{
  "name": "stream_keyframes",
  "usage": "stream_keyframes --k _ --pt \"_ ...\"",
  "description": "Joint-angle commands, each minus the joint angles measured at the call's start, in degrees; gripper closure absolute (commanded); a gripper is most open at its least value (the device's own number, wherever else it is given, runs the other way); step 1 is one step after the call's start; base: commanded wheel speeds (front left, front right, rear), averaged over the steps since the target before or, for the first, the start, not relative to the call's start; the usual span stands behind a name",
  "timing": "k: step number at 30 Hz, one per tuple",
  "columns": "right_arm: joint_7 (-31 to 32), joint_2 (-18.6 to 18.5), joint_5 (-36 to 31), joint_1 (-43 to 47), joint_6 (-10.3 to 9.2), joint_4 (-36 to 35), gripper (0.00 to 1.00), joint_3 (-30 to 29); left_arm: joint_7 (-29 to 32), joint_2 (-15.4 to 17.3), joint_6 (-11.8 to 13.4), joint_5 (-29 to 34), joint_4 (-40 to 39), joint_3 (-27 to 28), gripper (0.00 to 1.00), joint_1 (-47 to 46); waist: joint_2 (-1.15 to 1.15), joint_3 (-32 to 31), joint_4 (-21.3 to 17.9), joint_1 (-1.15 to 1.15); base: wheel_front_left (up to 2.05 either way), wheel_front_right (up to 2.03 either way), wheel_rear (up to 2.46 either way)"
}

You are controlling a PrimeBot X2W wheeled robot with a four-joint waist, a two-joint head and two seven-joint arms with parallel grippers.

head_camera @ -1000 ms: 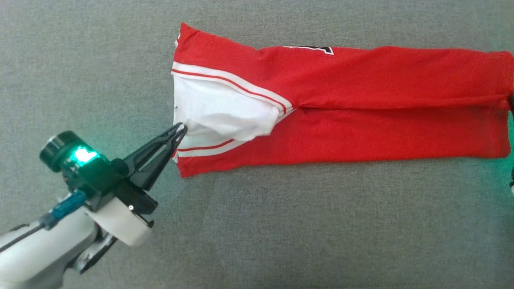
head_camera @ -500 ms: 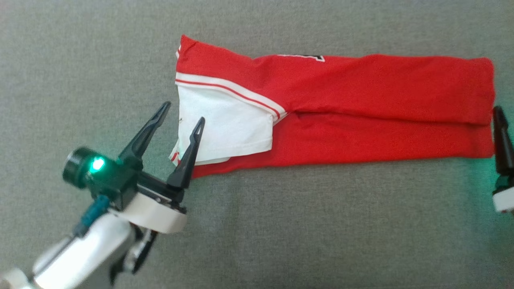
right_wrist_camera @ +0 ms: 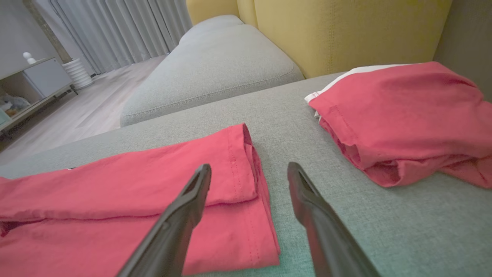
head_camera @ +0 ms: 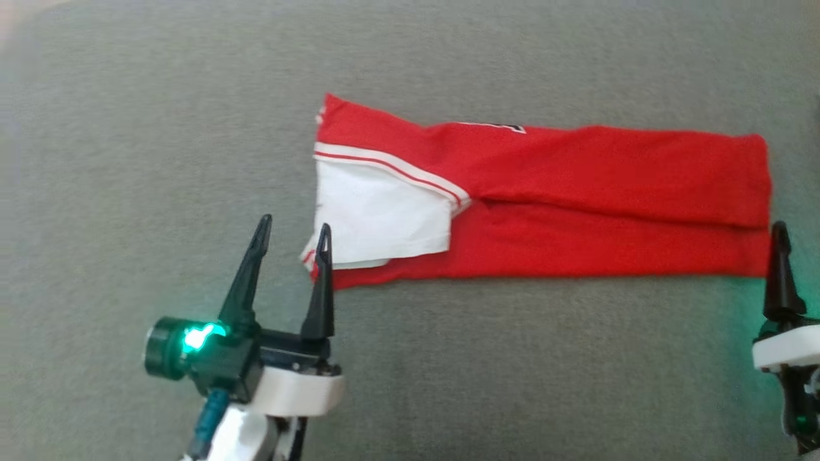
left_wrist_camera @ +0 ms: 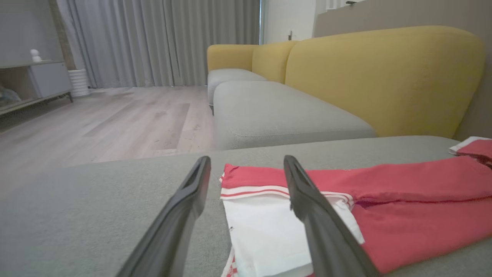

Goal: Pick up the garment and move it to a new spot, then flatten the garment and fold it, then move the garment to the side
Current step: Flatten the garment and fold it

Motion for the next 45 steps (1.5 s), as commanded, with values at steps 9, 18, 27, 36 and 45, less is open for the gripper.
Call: stream_keyframes --k 9,18,27,36,45 --pt "6.54 0.25 -3.67 -5.79 0.37 6.48 0.0 -5.65 -0.53 -7.04 -6.39 9.0 -1.86 5.86 0.0 4.43 0.0 -1.94 5.85 0.01 0.0 0.0 0.0" --pt "14.37 2.77 -6.06 -10.1 0.37 16.02 0.0 -9.78 -0.53 -10.37 -10.37 13.57 -1.55 9.23 0.0 5.35 0.0 -1.24 7.38 0.01 0.0 0.0 0.0" --pt "13.92 4.33 -5.39 -8.44 0.37 13.55 0.4 -12.45 -0.53 -12.11 -12.32 15.07 -1.95 11.96 0.0 6.44 0.0 -1.06 6.33 0.01 0.0 0.0 0.0" --pt "16.45 3.26 -4.23 -9.4 0.37 12.59 1.0 -8.55 -0.53 -13.11 -14.07 16.62 -1.87 13.43 0.0 6.3 0.0 -0.92 5.21 0.01 0.0 0.0 0.0" --pt "13.39 -3.18 -5.03 -9.74 0.37 9.34 1.0 -11.73 -0.53 -13.66 -14.99 17.06 -1.92 14.66 0.0 6.65 0.0 -0.95 3.84 0.01 0.0 0.0 0.0"
